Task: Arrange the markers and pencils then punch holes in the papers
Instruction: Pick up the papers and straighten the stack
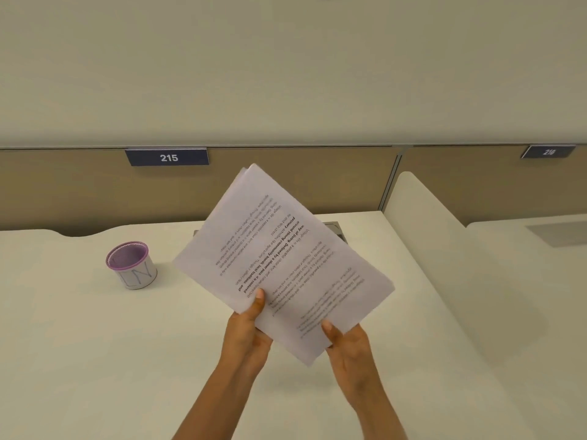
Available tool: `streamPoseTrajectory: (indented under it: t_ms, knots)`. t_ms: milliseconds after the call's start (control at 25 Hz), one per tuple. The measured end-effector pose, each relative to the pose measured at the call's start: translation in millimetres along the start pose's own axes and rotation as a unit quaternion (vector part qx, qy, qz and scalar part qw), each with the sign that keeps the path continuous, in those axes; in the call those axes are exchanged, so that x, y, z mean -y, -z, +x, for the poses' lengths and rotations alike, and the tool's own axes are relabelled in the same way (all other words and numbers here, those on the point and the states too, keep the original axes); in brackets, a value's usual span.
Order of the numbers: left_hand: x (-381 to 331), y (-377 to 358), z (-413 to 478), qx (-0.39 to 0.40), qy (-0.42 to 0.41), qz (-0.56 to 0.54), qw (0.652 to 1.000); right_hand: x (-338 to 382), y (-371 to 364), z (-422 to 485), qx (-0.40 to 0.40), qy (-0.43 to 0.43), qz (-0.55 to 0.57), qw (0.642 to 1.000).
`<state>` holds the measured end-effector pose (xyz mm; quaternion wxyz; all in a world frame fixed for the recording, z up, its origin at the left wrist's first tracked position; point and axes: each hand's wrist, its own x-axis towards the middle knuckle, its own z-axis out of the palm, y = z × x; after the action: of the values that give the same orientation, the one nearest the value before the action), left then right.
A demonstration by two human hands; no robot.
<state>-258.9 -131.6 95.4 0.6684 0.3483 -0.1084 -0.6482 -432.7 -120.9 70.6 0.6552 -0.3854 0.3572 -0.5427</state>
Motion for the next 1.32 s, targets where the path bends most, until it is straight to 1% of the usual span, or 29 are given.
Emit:
streamPoseTrajectory:
  t_ms: [120, 200, 280, 320, 400, 480, 520, 560, 680, 720, 840, 920, 1000, 1080, 1200, 1280, 1320]
  knots:
    - [2, 6, -4, -0.023, 0.029, 0.022, 0.999, 14, -5, 8, -0.078, 0.017, -0.003, 0.997]
    - [-13, 14, -3, -0.036, 0.012, 0.069, 0.997, 25, 7, 12, -0.084, 0.013, -0.045, 0.995]
    - [-40, 28, 2, -0.038, -0.027, 0.128, 0.991, 36, 26, 14, -0.081, 0.008, -0.081, 0.993]
    - [-55, 34, 5, -0.037, -0.044, 0.172, 0.983, 40, 36, 15, -0.081, 0.004, -0.093, 0.992]
    - [-79, 42, 8, -0.020, -0.061, 0.284, 0.957, 46, 54, 16, -0.079, -0.003, -0.115, 0.990]
    - [-85, 42, 10, 0.028, -0.063, 0.369, 0.927, 47, 65, 16, -0.065, -0.009, -0.132, 0.989]
    - [-82, 41, 10, 0.053, -0.063, 0.386, 0.919, 45, 68, 16, -0.057, -0.016, -0.142, 0.988]
    - [-76, 42, 9, 0.066, -0.062, 0.390, 0.916, 42, 71, 15, -0.050, -0.023, -0.147, 0.988]
    - [-53, 60, 9, 0.066, -0.062, 0.379, 0.921, 30, 85, 13, -0.055, -0.050, -0.136, 0.988]
    - [-47, 68, 7, 0.067, -0.056, 0.388, 0.917, 25, 91, 11, -0.054, -0.067, -0.138, 0.987]
    - [-24, 87, -1, 0.068, -0.008, 0.444, 0.893, 5, 104, 2, -0.032, -0.131, -0.189, 0.973]
    - [-13, 90, -3, 0.058, 0.013, 0.447, 0.893, -5, 108, -2, -0.051, -0.152, -0.206, 0.965]
    - [-10, 86, -1, 0.037, 0.009, 0.438, 0.898, -6, 105, -1, -0.061, -0.148, -0.194, 0.968]
    - [-12, 80, 1, 0.026, 0.008, 0.429, 0.903, 4, 100, 4, -0.054, -0.135, -0.210, 0.967]
    - [-18, 72, 2, 0.005, 0.019, 0.376, 0.926, 30, 102, 10, -0.034, -0.098, -0.203, 0.974]
    - [-17, 68, 5, -0.026, 0.041, 0.313, 0.949, 38, 106, 10, -0.063, -0.078, -0.158, 0.982]
    - [-16, 66, 6, -0.041, 0.055, 0.281, 0.957, 34, 104, 6, -0.090, -0.076, -0.108, 0.987]
